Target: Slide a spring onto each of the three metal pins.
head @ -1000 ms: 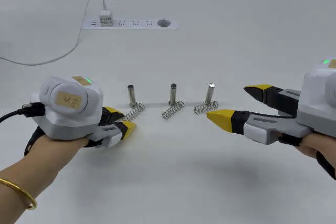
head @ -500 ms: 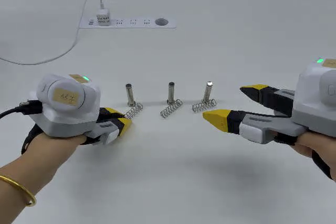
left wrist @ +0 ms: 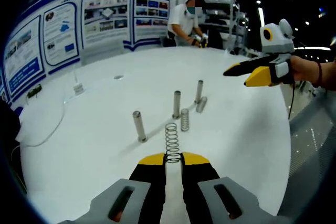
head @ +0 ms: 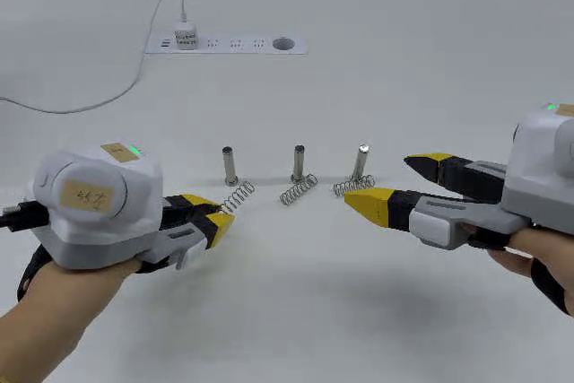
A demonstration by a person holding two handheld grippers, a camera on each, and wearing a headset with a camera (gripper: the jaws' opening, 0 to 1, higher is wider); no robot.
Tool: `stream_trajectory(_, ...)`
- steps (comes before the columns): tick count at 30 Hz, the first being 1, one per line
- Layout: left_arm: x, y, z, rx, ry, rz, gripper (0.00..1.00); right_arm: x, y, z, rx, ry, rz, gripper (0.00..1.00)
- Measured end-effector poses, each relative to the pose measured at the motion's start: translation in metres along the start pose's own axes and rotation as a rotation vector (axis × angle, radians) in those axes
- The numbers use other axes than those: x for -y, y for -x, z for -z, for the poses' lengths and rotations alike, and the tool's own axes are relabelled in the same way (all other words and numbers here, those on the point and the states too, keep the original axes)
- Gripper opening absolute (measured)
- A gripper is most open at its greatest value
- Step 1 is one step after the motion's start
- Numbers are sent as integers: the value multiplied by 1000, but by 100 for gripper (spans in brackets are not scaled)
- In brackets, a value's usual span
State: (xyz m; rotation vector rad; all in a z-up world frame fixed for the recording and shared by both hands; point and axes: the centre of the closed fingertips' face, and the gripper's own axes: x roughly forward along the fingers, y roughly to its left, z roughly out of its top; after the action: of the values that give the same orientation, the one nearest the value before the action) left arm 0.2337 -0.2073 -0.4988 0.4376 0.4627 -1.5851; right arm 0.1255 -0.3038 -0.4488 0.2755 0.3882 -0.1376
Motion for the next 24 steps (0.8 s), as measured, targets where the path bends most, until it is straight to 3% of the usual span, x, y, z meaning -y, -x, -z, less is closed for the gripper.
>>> stream_trajectory(6, 9, 15, -21, 95, 7, 0, 10, -23, -9, -6, 17, -45, -73, 58)
stream_trajectory(12, 15, 30, -39, 191, 50, -15, 10, -47, -19, -20, 61, -120, -154, 52)
stream_trajectory(17, 23, 38, -49, 247, 97, -1, 10, -67, -26, -36, 109, -213, -229, 47)
stream_trajectory(24, 33, 44, -57, 309, 122, 9, 10, -82, -33, -44, 127, -268, -277, 39)
